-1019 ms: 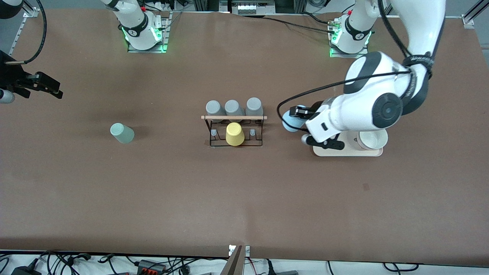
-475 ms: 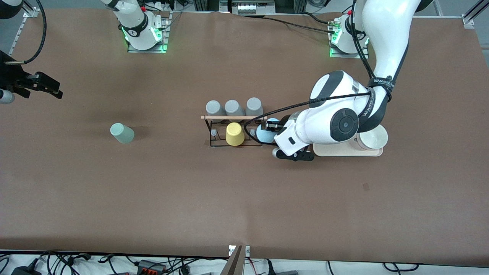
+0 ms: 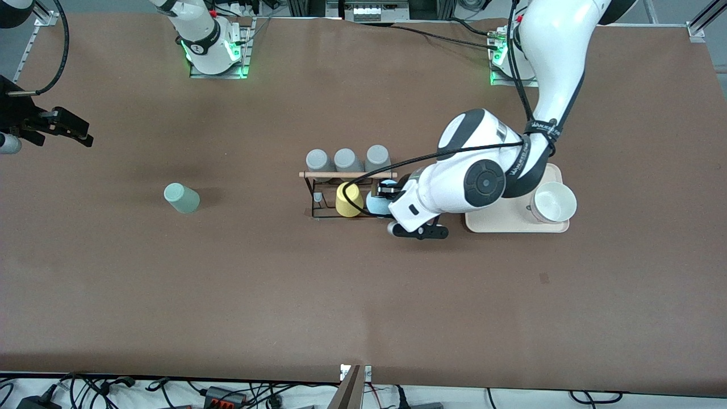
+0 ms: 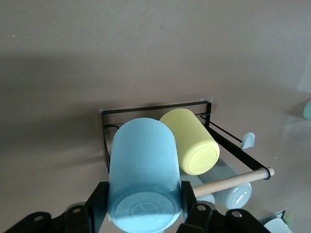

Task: Hang scattered cups on rack with three cups
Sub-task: 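Carry the light-blue cup to the rack beside the yellow cup, then hang the light-blue cup on the rack peg and open the left gripper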

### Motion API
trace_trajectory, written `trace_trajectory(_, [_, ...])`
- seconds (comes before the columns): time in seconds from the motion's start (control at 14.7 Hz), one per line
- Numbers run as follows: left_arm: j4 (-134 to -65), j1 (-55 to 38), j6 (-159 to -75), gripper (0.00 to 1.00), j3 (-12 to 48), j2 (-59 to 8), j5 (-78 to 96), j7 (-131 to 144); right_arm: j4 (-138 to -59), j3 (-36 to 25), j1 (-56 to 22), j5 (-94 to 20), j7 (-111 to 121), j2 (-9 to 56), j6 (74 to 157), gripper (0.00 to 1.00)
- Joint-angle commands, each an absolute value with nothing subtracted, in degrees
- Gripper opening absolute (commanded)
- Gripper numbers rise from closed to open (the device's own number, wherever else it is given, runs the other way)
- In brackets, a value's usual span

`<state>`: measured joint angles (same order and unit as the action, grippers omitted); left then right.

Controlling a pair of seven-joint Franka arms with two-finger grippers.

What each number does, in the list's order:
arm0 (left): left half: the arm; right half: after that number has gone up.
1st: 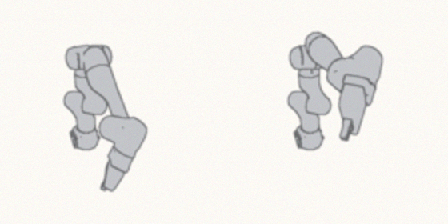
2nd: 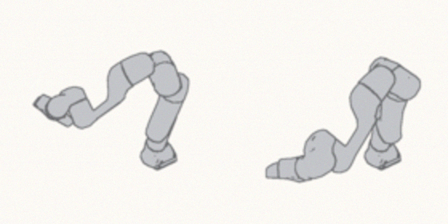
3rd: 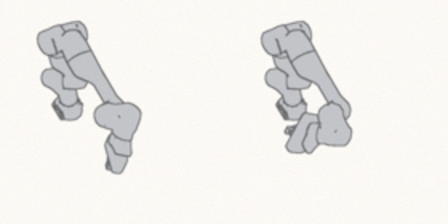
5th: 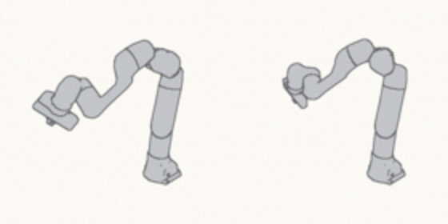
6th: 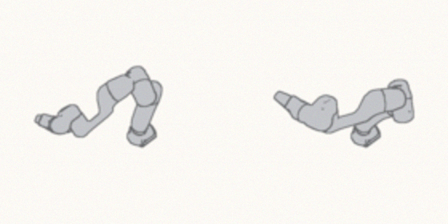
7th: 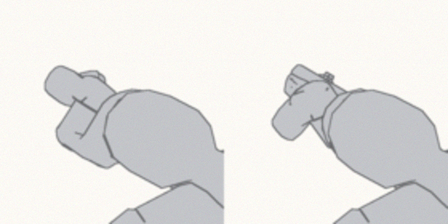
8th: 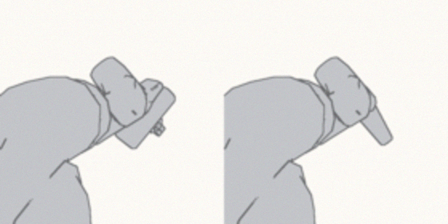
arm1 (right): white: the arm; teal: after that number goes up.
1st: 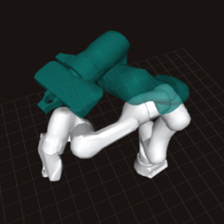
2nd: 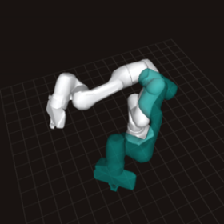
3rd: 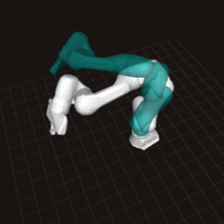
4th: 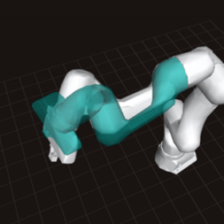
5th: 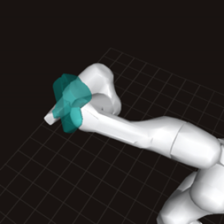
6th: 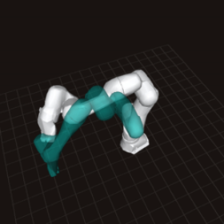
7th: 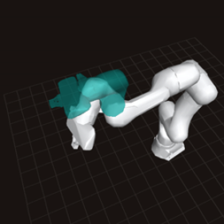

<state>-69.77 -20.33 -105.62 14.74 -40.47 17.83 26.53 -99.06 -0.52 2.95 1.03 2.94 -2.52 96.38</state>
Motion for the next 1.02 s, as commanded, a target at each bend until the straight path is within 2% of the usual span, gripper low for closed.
trace_trajectory(0.0, [-67.59,-22.06,-105.64,0.19,13.80,-42.36,16.17,27.51,-99.14,-0.35,3.43,0.35,3.25,-2.72,96.50,1.00])
trace_trajectory(0.48, [-67.59,-24.95,-107.57,0.20,13.71,-45.43,11.34,27.42,-99.14,-0.35,3.52,0.35,3.25,-2.55,96.42,1.00])
trace_trajectory(0.54, [-67.59,-25.05,-107.84,0.31,13.45,-45.53,11.25,27.42,-99.14,-0.44,3.60,0.35,3.25,-2.46,96.42,1.00])
trace_trajectory(0.68, [-67.33,-24.96,-107.32,1.00,13.45,-44.92,9.51,27.33,-99.14,-0.53,3.60,0.35,3.25,-2.46,96.42,1.00])
trace_trajectory(0.95, [-66.45,-21.98,-105.21,1.00,14.41,-42.10,8.88,29.09,-99.14,-0.62,3.60,0.26,3.25,-2.37,96.42,1.00])
